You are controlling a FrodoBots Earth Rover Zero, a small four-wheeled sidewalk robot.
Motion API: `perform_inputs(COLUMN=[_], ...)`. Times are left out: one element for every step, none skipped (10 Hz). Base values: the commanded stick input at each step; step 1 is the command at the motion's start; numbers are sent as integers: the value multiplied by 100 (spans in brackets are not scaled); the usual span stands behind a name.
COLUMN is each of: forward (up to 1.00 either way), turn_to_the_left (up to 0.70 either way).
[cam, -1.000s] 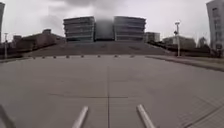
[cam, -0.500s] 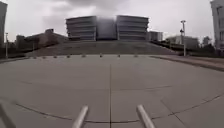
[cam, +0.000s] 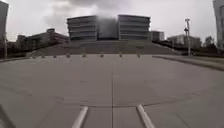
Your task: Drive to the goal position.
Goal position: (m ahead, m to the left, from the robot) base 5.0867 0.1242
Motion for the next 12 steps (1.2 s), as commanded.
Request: perform_inputs(forward=[100, 100, 100, 100, 100, 100, 100, 100, 100, 100, 100, 100], turn_to_the_left=[0, 0, -16, -27, -27, -27, -27, -27, -10, 0, 0, 0])
